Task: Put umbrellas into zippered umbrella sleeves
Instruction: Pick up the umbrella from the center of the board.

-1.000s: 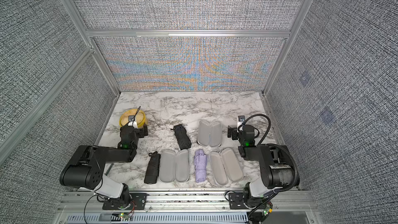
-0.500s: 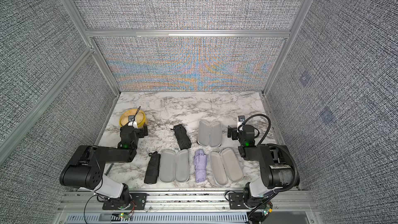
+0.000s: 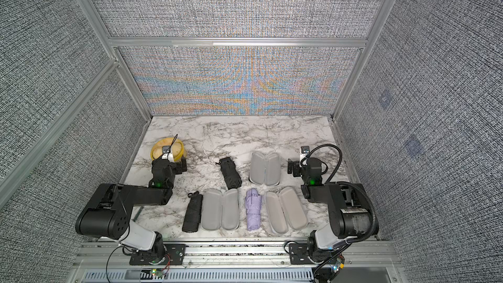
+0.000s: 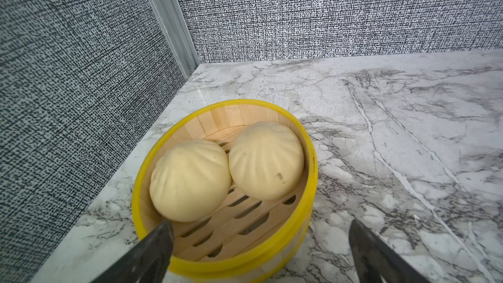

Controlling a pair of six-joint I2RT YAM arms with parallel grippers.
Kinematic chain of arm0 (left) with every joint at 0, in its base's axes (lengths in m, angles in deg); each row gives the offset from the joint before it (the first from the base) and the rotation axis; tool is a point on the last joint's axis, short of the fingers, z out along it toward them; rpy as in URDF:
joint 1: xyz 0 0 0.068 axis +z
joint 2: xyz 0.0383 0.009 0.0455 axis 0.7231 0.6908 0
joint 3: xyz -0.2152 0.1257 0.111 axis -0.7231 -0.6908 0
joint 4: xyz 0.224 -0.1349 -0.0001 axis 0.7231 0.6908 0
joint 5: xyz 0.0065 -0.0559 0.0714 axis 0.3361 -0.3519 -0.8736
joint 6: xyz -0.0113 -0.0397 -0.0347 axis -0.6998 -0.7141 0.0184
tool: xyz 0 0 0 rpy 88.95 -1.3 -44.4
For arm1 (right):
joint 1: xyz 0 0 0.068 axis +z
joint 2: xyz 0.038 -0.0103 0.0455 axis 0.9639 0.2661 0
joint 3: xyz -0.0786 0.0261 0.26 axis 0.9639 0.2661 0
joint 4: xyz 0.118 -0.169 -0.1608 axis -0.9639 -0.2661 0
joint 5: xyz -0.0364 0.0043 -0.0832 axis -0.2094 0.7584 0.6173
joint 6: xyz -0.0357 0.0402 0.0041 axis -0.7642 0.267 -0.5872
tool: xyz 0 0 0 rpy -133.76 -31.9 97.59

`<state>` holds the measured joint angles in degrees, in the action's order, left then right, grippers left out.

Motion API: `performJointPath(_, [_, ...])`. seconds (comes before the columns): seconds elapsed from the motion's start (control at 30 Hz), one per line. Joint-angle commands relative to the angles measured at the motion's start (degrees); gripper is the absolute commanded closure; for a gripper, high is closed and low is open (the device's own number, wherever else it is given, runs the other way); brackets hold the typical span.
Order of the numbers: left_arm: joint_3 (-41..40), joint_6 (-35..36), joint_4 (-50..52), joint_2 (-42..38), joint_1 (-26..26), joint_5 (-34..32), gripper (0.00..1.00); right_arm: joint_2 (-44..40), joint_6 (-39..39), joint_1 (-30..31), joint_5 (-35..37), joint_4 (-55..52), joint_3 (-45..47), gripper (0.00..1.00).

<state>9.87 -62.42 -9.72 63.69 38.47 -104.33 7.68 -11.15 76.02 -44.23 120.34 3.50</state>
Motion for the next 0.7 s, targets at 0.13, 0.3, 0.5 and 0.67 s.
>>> performJointPath(0.13, [-4.4,0.8,1.4,-15.0,-0.2,0.0,0.00,-13.1,0.5,0.0,-2.1,-18.2,-5.5,0.01])
performJointPath(0.3, [-2.2,0.6,17.2,-31.1,-0.1,6.1,0.00,-21.2,1.3,0.1,-10.8,-29.6,-10.9,0.01])
performJointPath(0.5, [-1.1,-19.1,22.4,-42.6,-0.1,17.2,0.00,-29.3,24.2,-0.1,-6.2,-38.8,-13.4,0.01])
performJointPath(0.67, [-4.0,-34.9,27.7,-55.5,-0.1,25.1,0.00,-32.5,29.3,-0.7,-23.2,-48.5,-16.5,0.01])
